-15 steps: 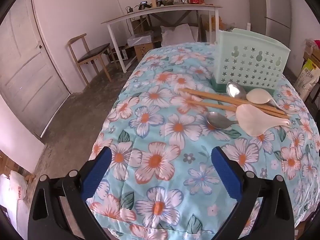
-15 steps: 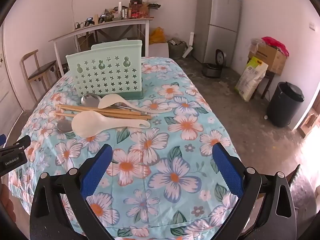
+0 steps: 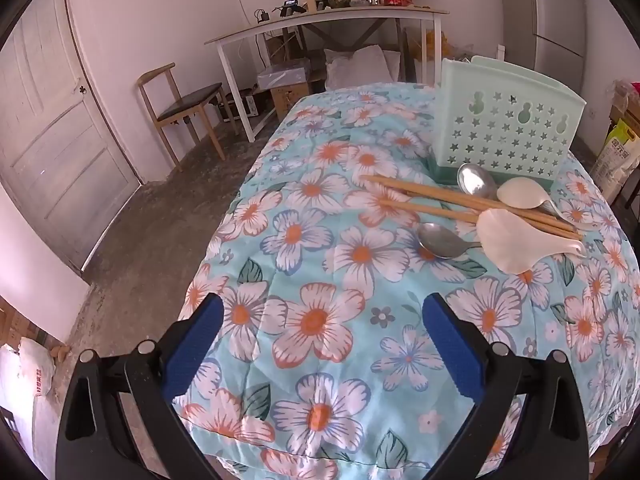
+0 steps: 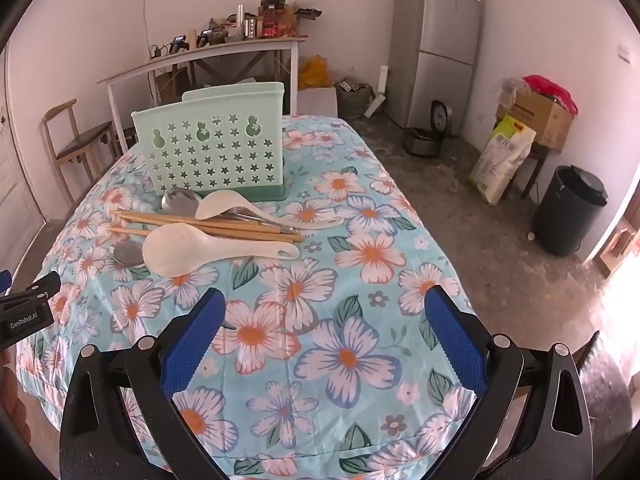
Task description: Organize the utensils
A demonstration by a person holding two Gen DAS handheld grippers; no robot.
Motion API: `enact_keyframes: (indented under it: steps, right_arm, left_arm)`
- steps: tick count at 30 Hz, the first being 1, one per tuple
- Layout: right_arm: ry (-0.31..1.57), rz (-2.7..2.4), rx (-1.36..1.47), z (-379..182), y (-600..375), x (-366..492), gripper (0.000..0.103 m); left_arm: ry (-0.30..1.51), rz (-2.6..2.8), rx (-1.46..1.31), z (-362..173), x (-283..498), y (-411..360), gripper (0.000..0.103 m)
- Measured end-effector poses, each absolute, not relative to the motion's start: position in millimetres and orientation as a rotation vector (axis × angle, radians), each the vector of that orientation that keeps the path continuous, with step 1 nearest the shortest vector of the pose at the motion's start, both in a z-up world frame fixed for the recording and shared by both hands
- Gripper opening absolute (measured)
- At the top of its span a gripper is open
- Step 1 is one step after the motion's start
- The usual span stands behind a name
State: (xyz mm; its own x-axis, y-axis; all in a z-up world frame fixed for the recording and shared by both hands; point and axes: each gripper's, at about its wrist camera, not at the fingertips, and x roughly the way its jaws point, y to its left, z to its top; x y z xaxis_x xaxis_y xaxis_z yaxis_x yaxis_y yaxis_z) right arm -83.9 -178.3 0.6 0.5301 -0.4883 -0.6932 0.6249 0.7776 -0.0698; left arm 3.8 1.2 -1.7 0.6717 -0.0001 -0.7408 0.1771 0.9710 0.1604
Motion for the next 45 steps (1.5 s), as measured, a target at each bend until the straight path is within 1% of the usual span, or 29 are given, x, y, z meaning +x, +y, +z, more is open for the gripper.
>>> enact_keyframes:
  steps: [45]
  right_arm:
    - [0.759, -0.666, 0.195, 3.5, -179.0, -84.6, 0.095]
  left_arm:
    - [0.824, -0.090, 0.226, 0.5, 0.2, -3.5, 0.097]
